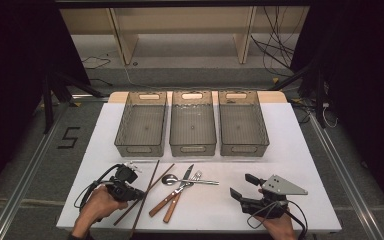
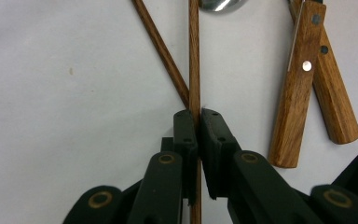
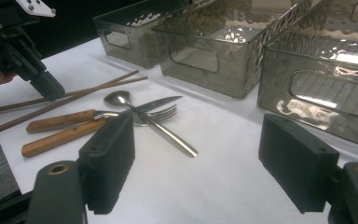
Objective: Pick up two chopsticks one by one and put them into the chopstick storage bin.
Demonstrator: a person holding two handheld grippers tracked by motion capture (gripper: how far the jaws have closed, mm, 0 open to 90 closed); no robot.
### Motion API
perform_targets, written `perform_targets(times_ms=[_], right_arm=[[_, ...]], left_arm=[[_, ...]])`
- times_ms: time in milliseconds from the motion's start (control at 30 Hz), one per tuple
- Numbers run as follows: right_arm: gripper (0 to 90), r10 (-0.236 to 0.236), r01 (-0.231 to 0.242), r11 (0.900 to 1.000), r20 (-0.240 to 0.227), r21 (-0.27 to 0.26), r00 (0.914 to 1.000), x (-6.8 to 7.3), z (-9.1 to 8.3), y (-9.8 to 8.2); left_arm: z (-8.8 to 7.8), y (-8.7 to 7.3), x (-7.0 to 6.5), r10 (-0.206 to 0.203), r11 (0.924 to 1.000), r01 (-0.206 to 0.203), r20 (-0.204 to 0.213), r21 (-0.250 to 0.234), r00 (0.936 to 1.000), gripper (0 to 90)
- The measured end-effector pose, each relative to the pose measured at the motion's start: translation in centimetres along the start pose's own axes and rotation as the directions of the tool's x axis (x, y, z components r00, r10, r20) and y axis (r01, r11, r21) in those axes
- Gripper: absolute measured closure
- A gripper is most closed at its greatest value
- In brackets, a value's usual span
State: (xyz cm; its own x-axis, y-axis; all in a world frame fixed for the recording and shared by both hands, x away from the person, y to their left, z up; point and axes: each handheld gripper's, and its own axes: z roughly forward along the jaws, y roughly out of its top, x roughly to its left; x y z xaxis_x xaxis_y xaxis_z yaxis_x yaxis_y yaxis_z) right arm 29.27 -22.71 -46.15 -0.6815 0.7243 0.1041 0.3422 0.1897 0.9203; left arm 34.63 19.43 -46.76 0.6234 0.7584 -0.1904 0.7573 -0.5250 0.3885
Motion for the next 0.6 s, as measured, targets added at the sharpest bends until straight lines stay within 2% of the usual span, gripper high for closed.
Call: perform_targets(times_ms=[267,467,600], right_arm=[[27.8,0.003,-0.003,1.000,0.001,0.000,1.0000,0.0,0.0,0.0],[27.8,0.004,-0.004,1.000,-0.001,-0.001,1.0000,0.0,0.0,0.0],[27.8,0.003,-0.003,1.000,-0.004,0.004,1.0000,0.0,0.1,0.0]], left_arm=[[-1.2,0.0,-0.1,0.012,0.9993,-0.012,-0.002,-0.036,0.9999,84.8],[-2.6,0.4,-0.4,0.036,0.9963,-0.035,0.005,-0.078,0.9993,84.8],[-3.5,0.9,-0.1,0.052,0.9929,-0.051,0.009,-0.107,0.9986,84.8]])
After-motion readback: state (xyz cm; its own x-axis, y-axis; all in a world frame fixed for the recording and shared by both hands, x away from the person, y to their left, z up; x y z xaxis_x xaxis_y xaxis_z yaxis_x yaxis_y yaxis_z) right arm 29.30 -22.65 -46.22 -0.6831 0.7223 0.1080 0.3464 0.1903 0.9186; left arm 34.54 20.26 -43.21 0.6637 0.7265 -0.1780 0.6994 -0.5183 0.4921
